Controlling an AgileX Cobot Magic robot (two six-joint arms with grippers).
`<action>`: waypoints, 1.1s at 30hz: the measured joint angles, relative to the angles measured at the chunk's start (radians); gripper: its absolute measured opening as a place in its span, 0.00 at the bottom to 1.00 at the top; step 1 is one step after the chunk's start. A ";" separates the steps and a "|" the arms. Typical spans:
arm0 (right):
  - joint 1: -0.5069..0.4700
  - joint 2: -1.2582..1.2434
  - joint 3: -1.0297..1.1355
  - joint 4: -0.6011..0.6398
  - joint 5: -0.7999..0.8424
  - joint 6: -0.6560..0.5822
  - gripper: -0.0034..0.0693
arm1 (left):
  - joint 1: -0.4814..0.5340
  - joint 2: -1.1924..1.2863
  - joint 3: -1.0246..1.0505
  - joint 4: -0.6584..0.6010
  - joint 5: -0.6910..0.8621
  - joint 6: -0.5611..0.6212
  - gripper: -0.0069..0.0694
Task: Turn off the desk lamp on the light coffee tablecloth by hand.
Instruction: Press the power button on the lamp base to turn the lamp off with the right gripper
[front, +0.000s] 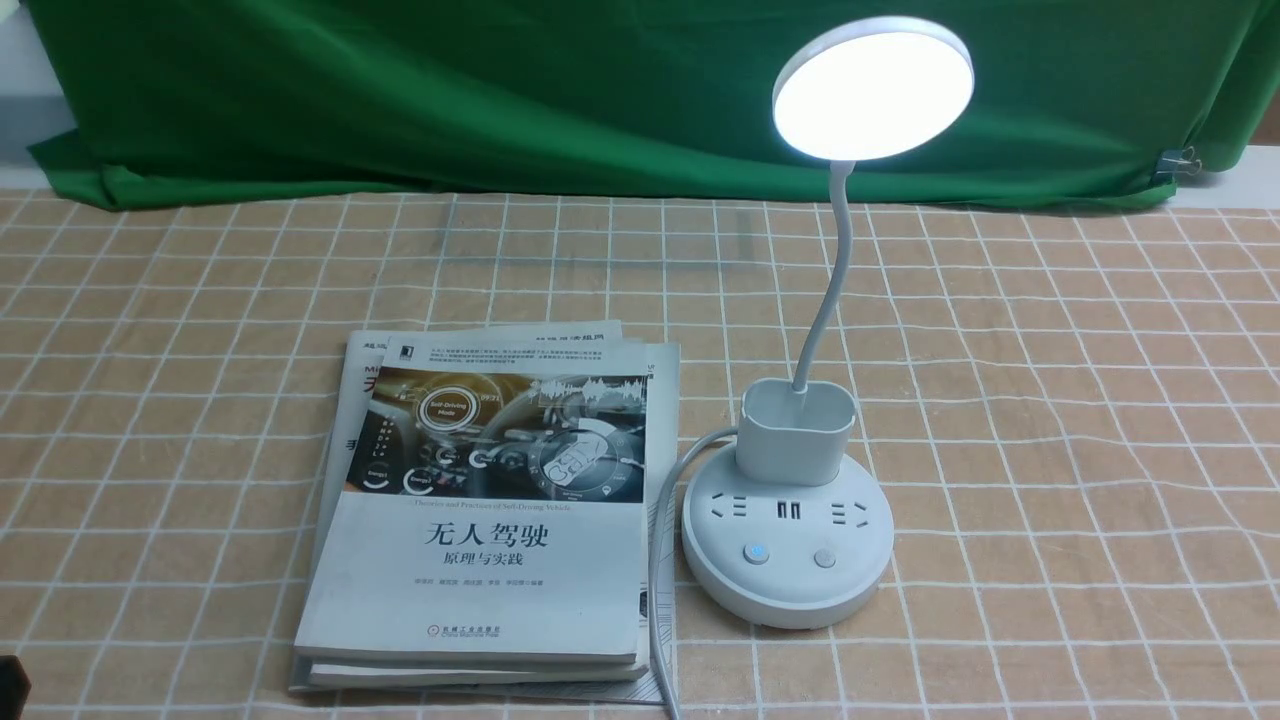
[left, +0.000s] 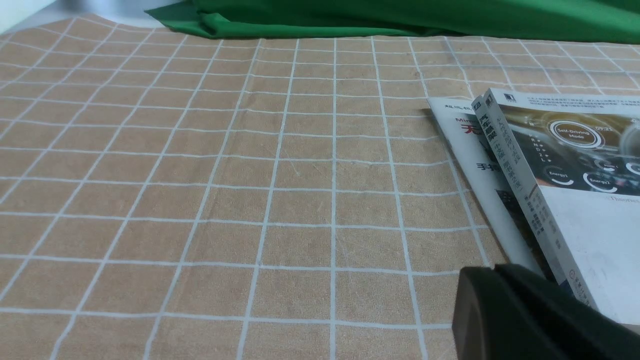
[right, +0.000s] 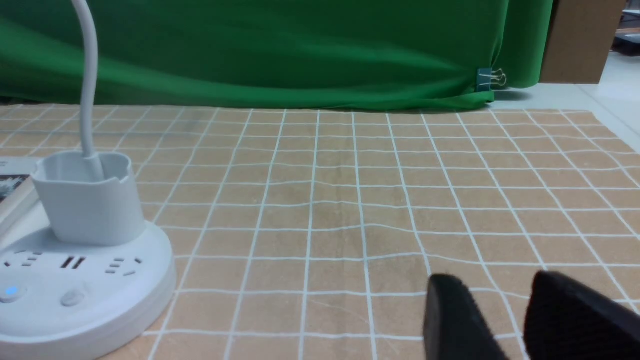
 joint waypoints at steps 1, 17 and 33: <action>0.000 0.000 0.000 0.000 0.000 0.000 0.38 | 0.000 0.000 0.000 0.000 0.000 0.000 0.10; 0.000 0.000 0.001 0.014 -0.031 0.010 0.38 | 0.000 0.000 0.000 0.000 0.000 0.000 0.10; 0.000 0.000 0.001 0.223 -0.322 0.494 0.34 | 0.000 0.000 0.000 0.000 0.000 0.000 0.10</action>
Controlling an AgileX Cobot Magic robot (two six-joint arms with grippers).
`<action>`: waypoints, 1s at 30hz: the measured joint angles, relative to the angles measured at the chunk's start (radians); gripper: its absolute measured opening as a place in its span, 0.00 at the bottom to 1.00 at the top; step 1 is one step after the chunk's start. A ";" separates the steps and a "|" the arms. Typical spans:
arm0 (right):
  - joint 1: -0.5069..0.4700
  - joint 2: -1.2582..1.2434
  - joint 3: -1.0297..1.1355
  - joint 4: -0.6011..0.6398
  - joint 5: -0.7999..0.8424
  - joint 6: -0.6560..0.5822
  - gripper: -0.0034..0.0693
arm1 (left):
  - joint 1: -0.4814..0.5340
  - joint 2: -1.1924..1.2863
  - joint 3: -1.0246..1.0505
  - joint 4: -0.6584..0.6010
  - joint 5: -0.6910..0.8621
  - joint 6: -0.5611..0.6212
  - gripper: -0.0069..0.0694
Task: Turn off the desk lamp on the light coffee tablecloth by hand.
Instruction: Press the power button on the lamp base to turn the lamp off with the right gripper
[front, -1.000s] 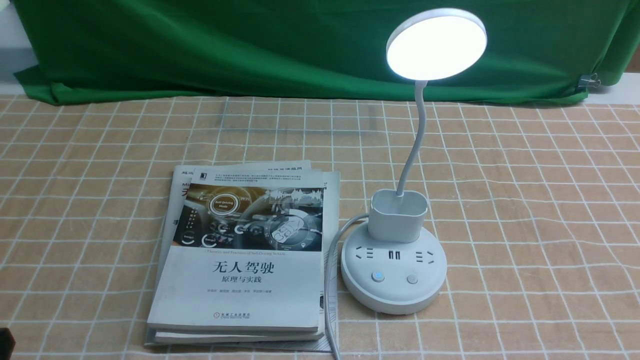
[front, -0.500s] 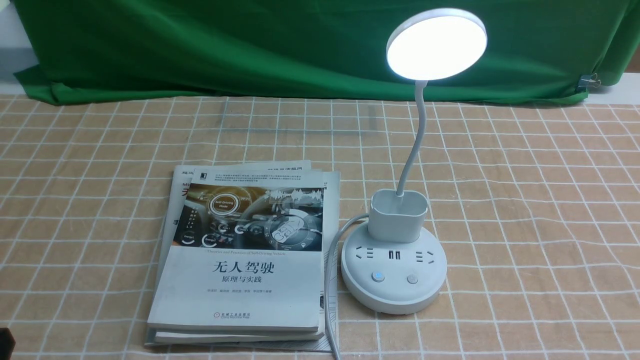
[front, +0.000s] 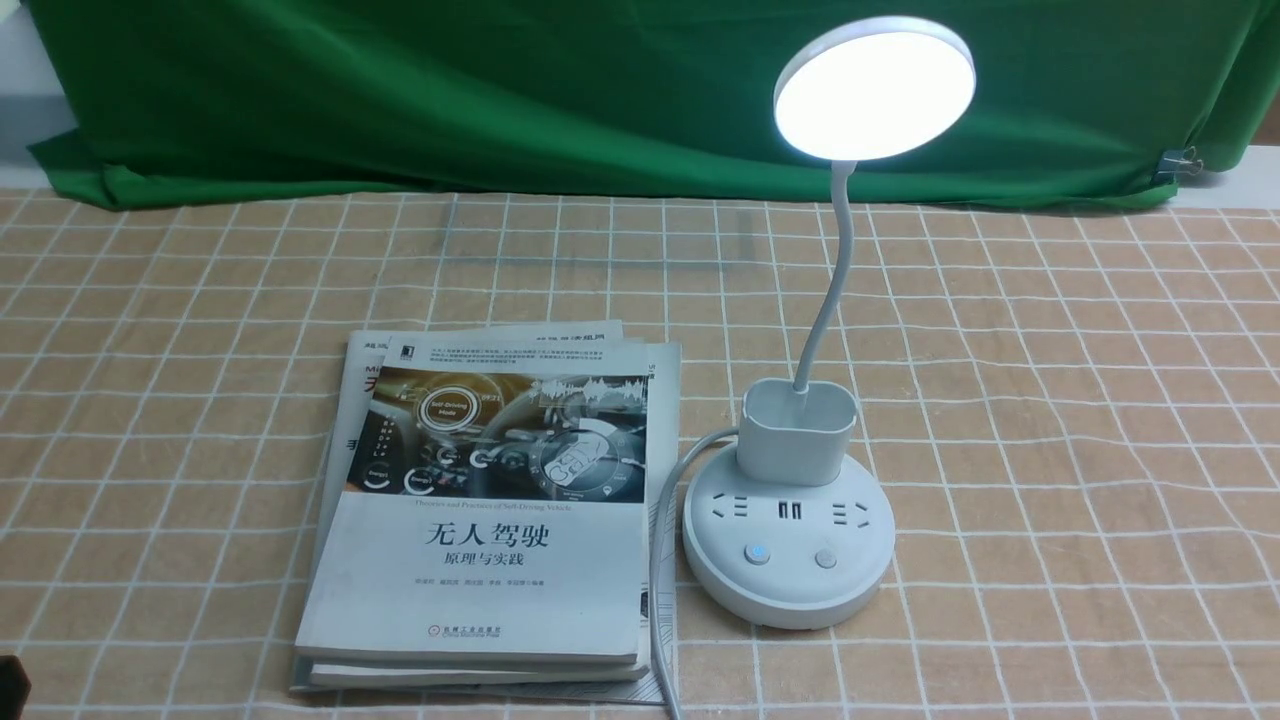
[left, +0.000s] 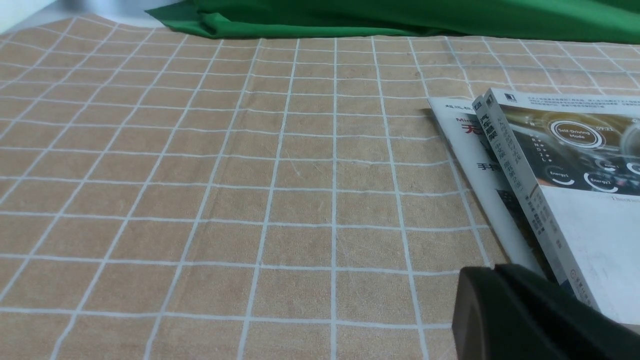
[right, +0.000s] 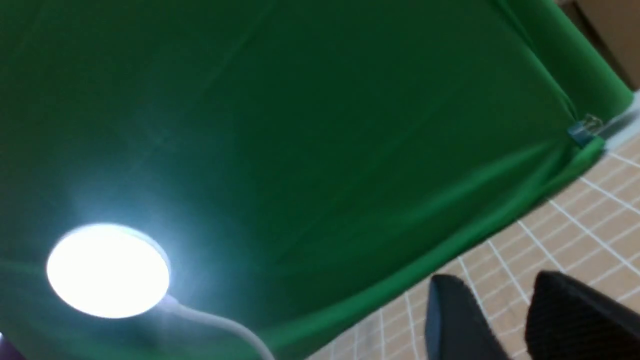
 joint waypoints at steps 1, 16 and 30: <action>0.003 0.001 -0.003 0.000 0.020 -0.009 0.32 | 0.000 0.000 0.000 0.000 0.000 0.000 0.10; 0.140 0.717 -0.615 0.001 0.815 -0.505 0.12 | 0.000 0.000 0.000 0.000 0.000 0.000 0.10; 0.378 1.454 -0.997 0.024 0.930 -0.624 0.12 | 0.000 0.000 0.000 0.000 0.000 0.001 0.10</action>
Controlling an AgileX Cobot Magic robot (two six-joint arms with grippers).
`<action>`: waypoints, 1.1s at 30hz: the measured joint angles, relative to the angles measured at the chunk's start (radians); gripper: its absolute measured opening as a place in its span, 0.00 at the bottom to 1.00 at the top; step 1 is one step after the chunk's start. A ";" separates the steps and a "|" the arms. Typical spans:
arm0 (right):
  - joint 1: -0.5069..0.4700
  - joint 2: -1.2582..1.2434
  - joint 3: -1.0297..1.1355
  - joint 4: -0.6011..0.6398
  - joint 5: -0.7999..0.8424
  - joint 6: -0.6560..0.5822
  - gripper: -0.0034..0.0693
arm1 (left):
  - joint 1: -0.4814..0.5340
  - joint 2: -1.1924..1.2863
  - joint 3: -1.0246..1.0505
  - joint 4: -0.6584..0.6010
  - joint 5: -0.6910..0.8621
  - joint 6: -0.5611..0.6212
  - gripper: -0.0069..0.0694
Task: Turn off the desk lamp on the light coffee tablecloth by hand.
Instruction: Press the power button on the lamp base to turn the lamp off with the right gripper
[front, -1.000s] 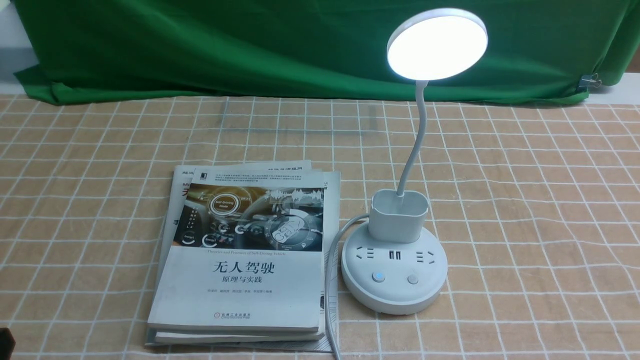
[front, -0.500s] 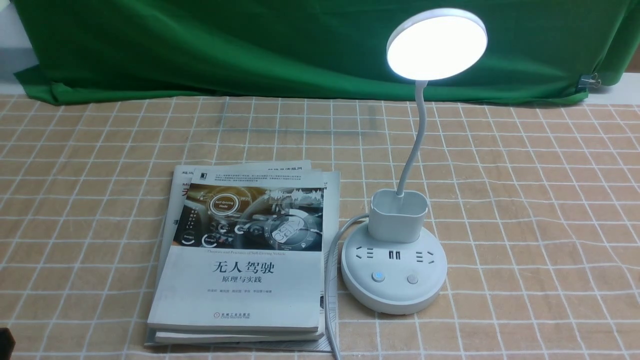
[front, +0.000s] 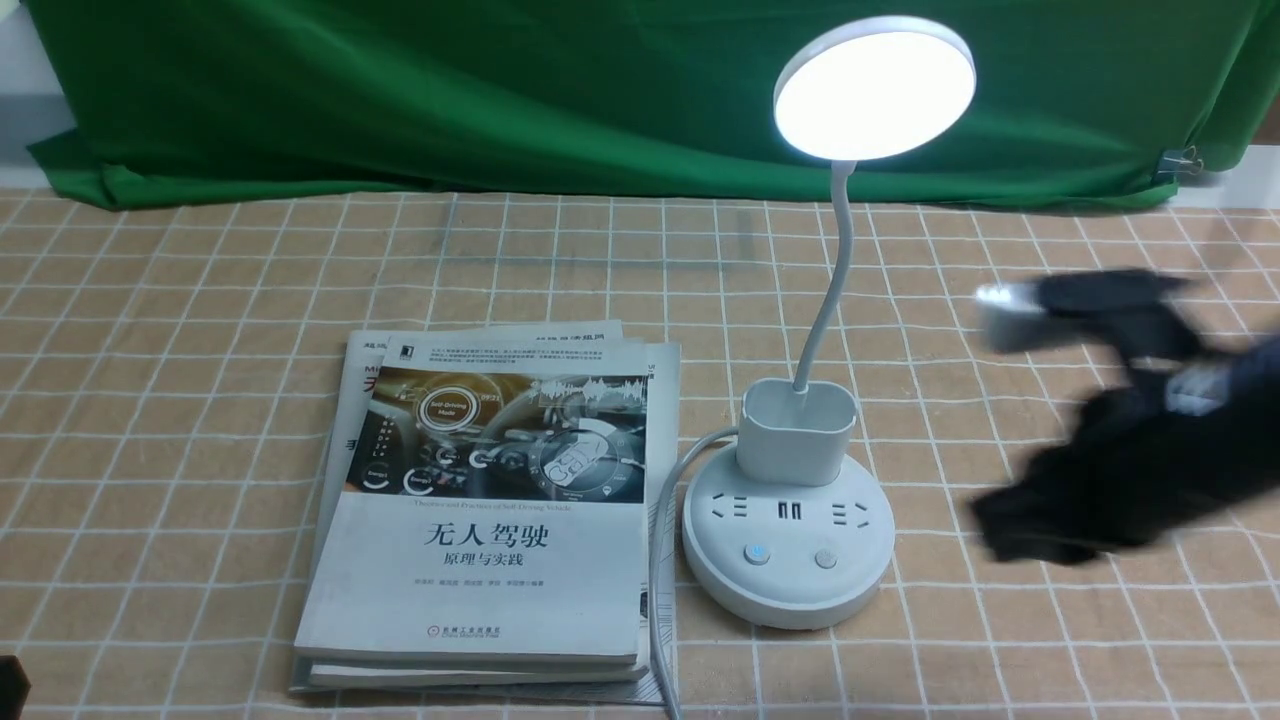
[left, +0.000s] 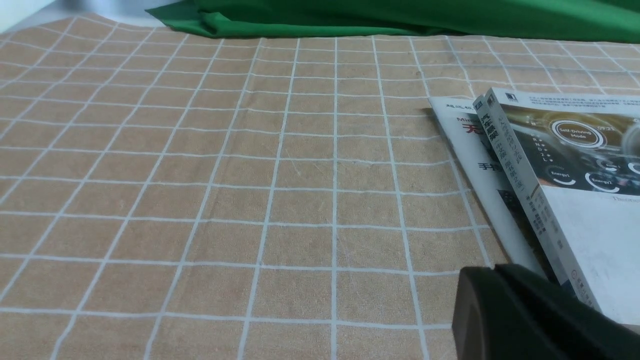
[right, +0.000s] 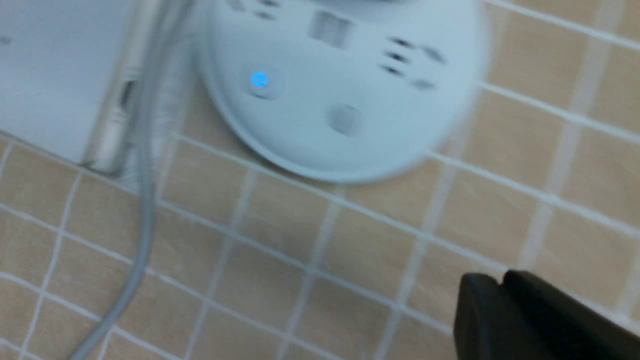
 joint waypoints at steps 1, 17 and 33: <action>0.037 0.057 -0.047 -0.020 0.006 0.000 0.12 | 0.000 0.000 0.000 0.000 0.000 0.000 0.10; 0.123 0.378 -0.270 -0.056 0.040 0.002 0.10 | 0.000 0.000 0.000 0.000 0.000 -0.001 0.10; 0.123 0.446 -0.289 -0.059 0.043 0.026 0.10 | 0.000 0.000 0.000 0.000 0.000 -0.001 0.10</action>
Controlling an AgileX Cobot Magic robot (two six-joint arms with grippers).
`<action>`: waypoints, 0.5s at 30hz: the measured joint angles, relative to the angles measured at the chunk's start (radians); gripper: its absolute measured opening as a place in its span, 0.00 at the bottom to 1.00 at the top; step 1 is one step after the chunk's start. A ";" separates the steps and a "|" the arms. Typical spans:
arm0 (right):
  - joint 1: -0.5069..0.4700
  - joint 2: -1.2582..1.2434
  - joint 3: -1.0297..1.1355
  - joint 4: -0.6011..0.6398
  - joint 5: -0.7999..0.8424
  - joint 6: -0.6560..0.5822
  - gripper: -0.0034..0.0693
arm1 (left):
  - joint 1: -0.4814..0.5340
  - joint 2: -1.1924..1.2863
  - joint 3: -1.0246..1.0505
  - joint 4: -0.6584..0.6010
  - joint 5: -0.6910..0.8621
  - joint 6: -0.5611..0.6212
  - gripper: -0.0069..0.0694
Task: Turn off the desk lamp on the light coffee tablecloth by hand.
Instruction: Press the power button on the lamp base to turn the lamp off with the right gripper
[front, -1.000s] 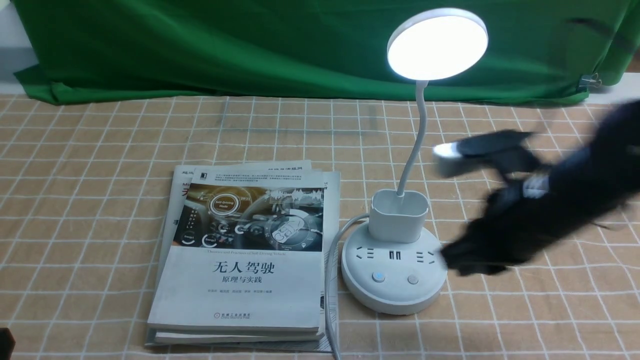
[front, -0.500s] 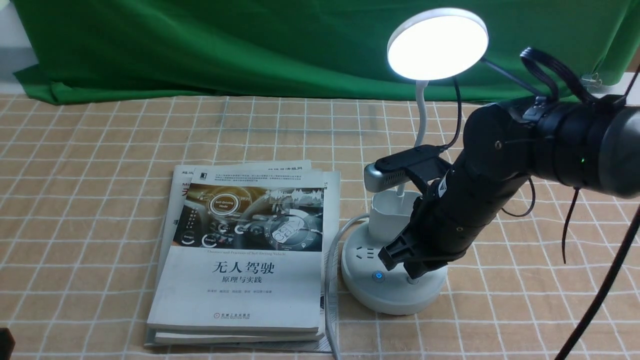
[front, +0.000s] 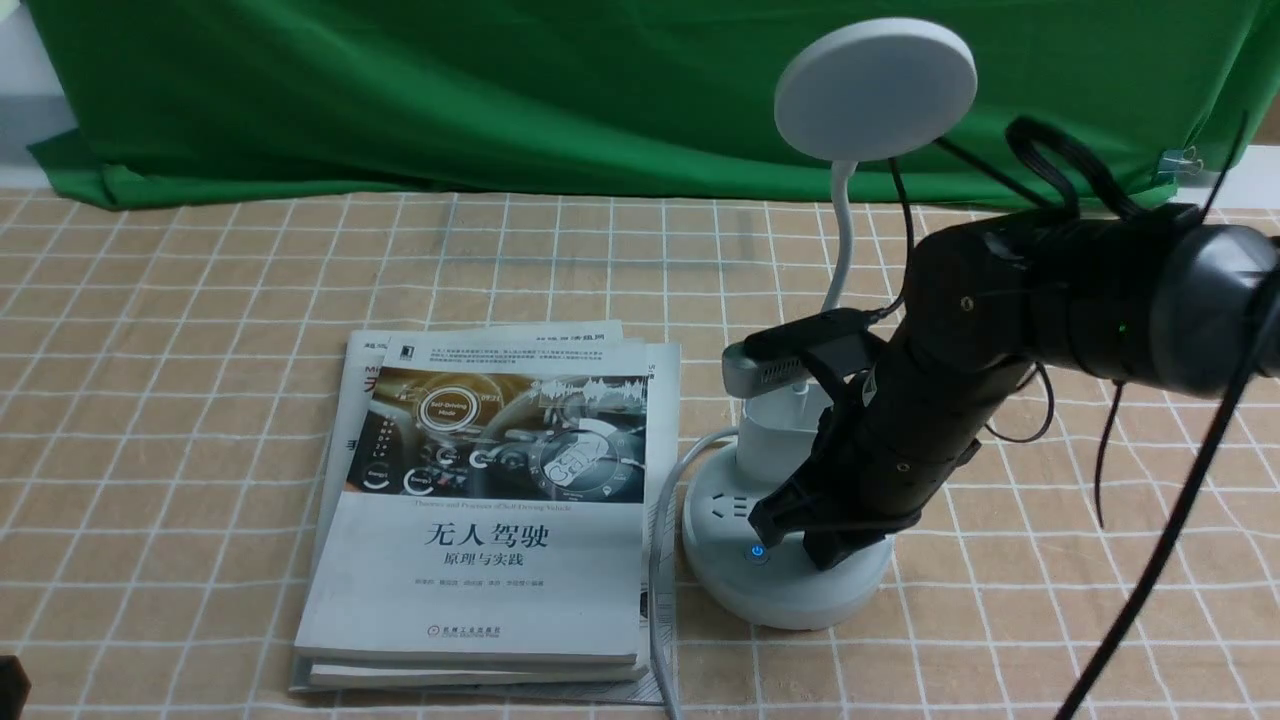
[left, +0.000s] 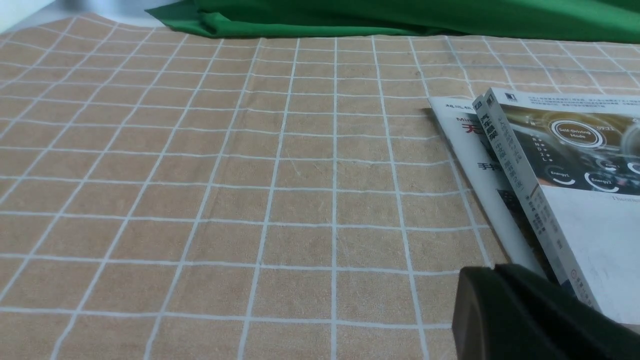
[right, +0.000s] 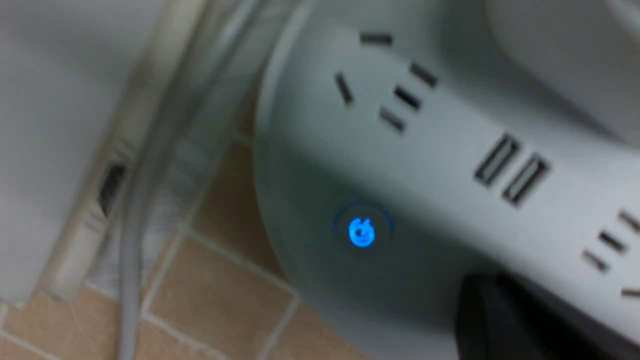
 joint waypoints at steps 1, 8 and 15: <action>0.000 0.003 -0.003 -0.001 0.002 0.000 0.10 | 0.000 0.000 0.000 0.000 0.000 0.000 0.10; 0.000 -0.016 0.001 -0.007 0.000 0.003 0.10 | 0.000 0.000 0.000 0.000 0.000 0.000 0.10; 0.000 -0.101 0.011 -0.016 -0.004 0.004 0.10 | 0.000 0.000 0.000 0.000 0.000 0.000 0.10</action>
